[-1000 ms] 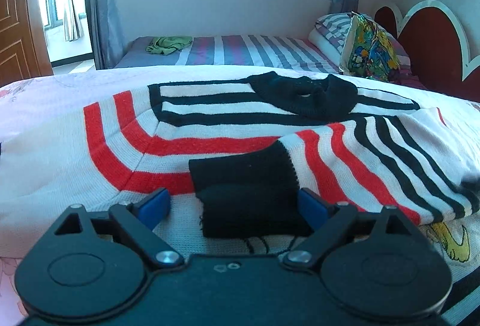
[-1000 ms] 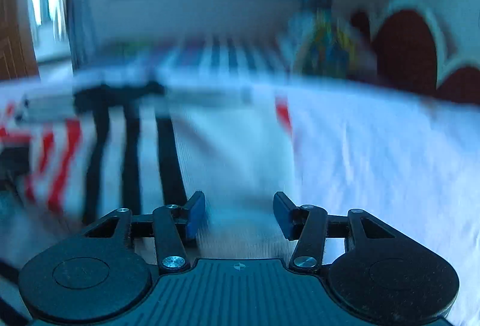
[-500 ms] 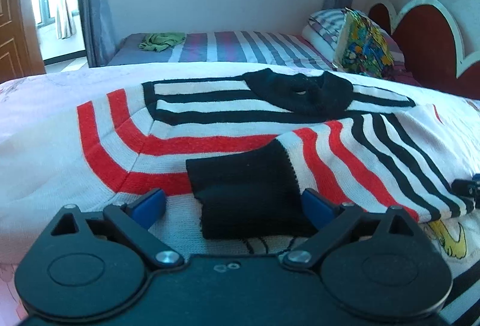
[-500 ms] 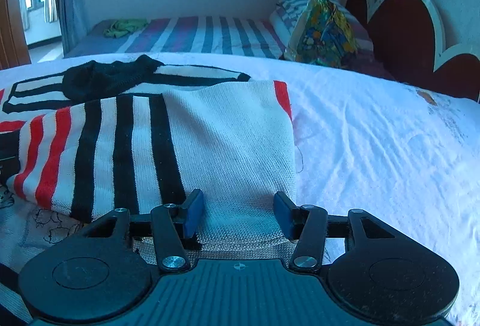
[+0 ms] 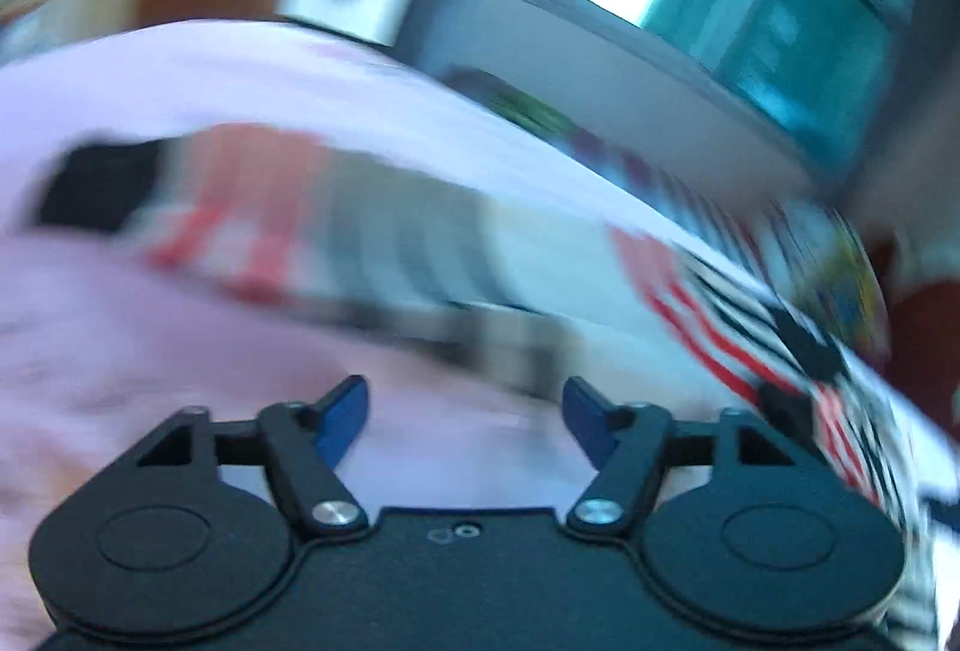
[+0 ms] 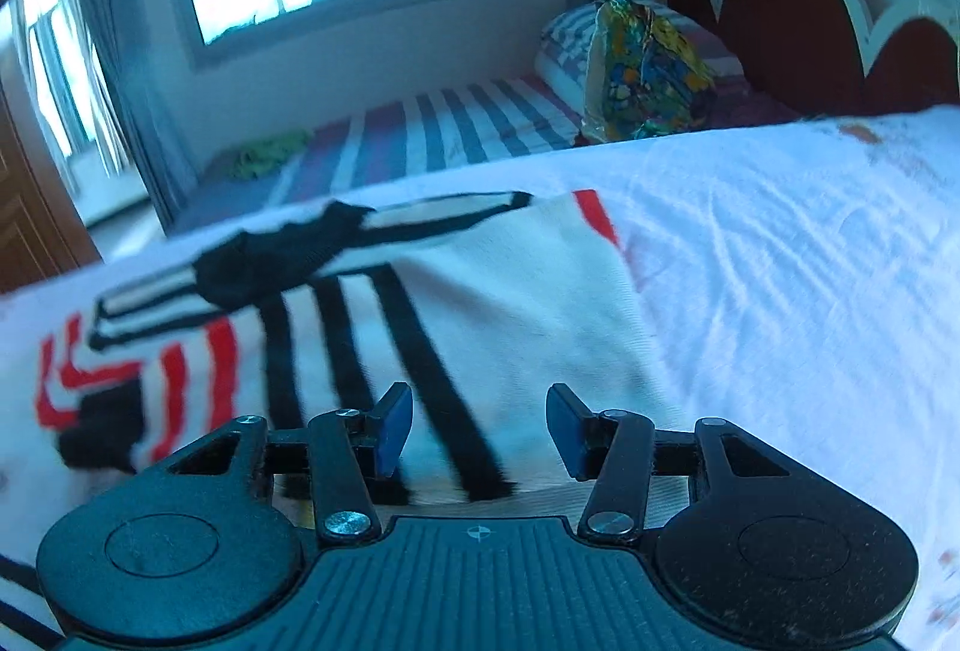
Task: Fold small clothes
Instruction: 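Grasp the other sleeve's black cuff with the left gripper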
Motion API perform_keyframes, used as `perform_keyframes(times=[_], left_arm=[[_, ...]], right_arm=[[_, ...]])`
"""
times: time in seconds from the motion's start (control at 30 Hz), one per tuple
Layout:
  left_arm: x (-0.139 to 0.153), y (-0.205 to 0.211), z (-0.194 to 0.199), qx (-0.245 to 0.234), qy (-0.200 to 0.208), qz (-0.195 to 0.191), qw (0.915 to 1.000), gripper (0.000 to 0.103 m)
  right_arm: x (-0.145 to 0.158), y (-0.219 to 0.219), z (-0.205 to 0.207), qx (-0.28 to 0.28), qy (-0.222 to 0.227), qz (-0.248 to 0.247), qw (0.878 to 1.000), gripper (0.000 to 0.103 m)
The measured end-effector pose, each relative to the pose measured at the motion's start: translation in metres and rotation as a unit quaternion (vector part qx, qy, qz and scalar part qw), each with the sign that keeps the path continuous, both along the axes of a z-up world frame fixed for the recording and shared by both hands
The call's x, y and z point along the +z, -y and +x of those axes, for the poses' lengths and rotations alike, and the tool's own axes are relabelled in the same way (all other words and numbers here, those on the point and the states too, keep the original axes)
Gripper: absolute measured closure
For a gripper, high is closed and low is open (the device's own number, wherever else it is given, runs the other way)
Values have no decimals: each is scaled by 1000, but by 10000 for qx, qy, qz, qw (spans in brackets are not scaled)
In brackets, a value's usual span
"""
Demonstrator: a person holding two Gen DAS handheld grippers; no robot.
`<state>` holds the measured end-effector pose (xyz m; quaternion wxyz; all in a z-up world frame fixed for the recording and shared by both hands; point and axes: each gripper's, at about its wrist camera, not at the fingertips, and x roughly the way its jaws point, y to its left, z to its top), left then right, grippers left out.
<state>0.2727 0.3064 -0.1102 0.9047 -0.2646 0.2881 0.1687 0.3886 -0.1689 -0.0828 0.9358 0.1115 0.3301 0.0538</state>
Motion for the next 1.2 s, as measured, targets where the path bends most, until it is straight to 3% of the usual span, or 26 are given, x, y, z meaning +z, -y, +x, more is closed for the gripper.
perform_keyframes(times=[0.03,0.07,0.27,0.33,0.43,0.5,0.53,0.6,0.7,0.87,1.03,1.2], left_arm=[[-4,-19,-12,251,128,-201,9994,48],[-7,-38,-20,437,305,-492,9974,54],[-15,-89,-29,1230,848,-1252,9808,54],[-25,-102,-31,1477,1131,-1651,9686,57],[-30,-116,-29,1681,1247,-1813,9609,65],[-28,-118,-21,1703,1121,-1677,9645,75],[-23,-118,-14,1677,922,-1488,9702,78],[-14,-116,-4,1545,699,-1157,9787,97],[0,-105,3,1247,723,-784,9864,97],[36,-47,50,99,763,19,9970,97],[51,43,106,-1182,638,685,9886,97],[38,119,153,-2019,328,812,9755,97]], right_arm=[[2,-4,-1,53,11,134,9999,78],[4,-8,-1,74,1,219,9997,80],[14,-43,-5,423,-17,408,9983,80],[15,-54,-6,520,-8,394,9979,80],[15,-63,-7,600,-29,387,9974,80],[13,-64,-5,611,-69,392,9973,80],[12,-65,-4,596,-85,388,9974,80],[10,-64,-1,585,-121,406,9974,80],[8,-62,0,558,-136,437,9974,80],[4,-57,1,522,-159,526,9971,80],[4,-49,1,435,-147,651,9968,80],[8,-42,0,440,-132,808,9957,80]])
